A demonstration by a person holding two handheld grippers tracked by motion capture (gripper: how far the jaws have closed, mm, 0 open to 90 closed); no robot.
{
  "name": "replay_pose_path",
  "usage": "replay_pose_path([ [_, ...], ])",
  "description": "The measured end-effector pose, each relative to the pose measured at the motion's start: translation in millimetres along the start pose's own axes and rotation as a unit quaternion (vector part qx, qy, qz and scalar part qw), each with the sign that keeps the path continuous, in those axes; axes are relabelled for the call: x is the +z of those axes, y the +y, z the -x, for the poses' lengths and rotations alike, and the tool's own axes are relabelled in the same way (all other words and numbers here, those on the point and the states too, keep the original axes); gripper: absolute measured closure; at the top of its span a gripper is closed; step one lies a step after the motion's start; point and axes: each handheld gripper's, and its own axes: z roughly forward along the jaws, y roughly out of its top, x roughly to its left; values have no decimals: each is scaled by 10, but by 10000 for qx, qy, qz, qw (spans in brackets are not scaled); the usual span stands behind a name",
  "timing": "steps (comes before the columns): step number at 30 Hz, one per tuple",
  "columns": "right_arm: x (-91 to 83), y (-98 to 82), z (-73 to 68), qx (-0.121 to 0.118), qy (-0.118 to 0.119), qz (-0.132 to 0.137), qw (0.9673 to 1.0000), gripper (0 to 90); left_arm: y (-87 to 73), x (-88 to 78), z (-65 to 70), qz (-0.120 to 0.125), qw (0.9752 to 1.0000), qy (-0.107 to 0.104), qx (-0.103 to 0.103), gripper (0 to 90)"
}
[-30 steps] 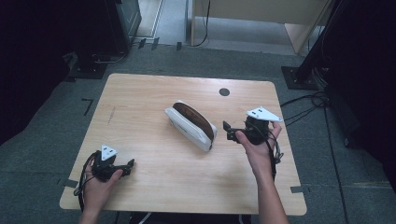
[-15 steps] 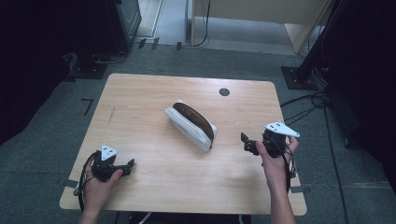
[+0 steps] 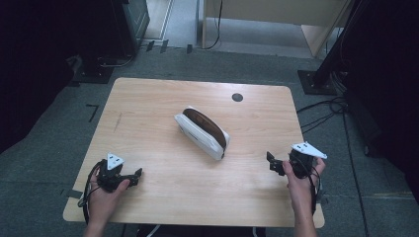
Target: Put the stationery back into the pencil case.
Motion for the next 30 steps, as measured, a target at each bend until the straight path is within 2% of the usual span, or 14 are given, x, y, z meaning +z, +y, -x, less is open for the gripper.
replay_pose_path([
  [8, 20, -352, 206, 168, -190, -309, 9992, 0, 0, 0, 0, 1, 10000, 0, -2, 121],
  [17, -50, -573, 357, 238, -386, -480, 9978, 0, 0, 0, 0, 1, 10000, 0, -2, 120],
  [26, -46, -757, 375, 82, -552, -810, 9951, 0, 0, 1, 2, 7, 10000, 0, -9, 120],
  [30, -45, -765, 344, -129, -468, -783, 9957, 74, -1, 1, 2, 8, 10000, 0, -10, 120],
])
